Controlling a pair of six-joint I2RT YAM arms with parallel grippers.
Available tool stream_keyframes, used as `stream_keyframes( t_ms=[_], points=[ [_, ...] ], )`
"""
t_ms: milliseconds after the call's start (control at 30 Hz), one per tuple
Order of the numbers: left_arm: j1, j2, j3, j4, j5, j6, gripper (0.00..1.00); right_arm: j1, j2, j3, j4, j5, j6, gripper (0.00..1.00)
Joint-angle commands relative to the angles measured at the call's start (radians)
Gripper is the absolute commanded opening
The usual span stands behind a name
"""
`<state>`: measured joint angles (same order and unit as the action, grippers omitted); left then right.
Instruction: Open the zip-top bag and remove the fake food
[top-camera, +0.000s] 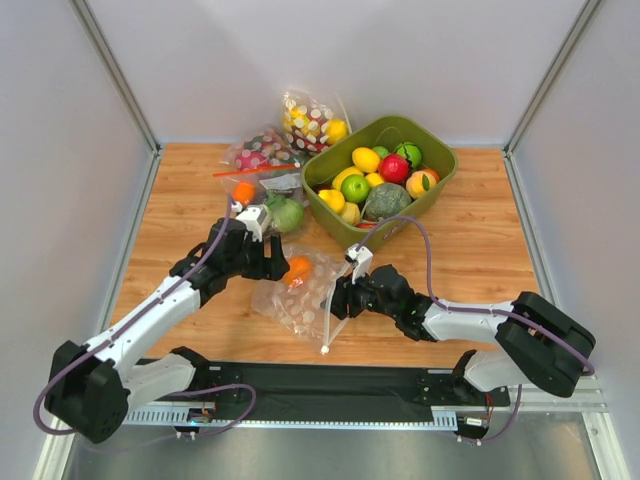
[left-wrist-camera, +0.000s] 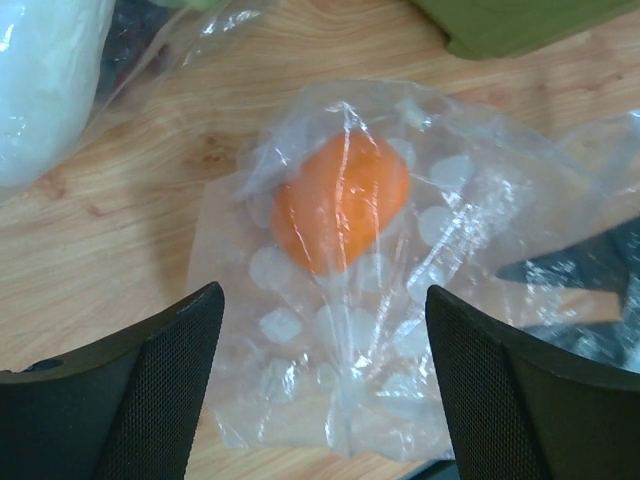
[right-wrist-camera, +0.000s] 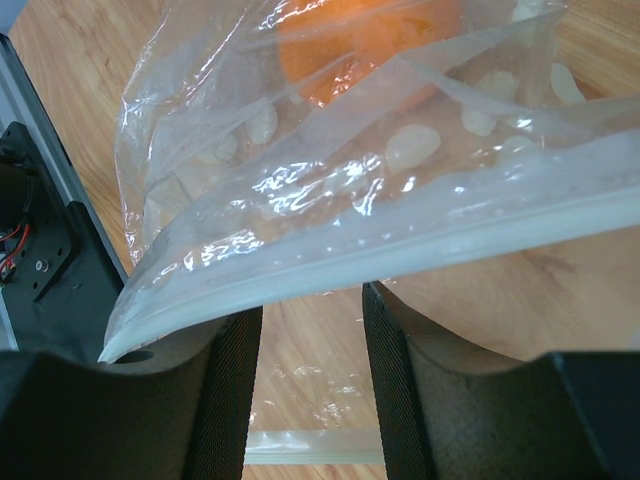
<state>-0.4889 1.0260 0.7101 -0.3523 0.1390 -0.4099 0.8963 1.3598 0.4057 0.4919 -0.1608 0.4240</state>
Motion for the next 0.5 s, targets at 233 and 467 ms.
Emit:
stream_keyframes(
  t_ms=[233, 467],
  points=[
    [0.01, 0.19, 0.008, 0.242, -0.064, -0.004, 0.87, 0.004, -0.019, -0.008, 0.068, 0.035, 0.001, 0.46],
    [0.009, 0.284, -0.001, 0.302, -0.038, -0.009, 0.63, 0.004, -0.002, 0.013, 0.076, 0.086, -0.01, 0.46]
  ],
)
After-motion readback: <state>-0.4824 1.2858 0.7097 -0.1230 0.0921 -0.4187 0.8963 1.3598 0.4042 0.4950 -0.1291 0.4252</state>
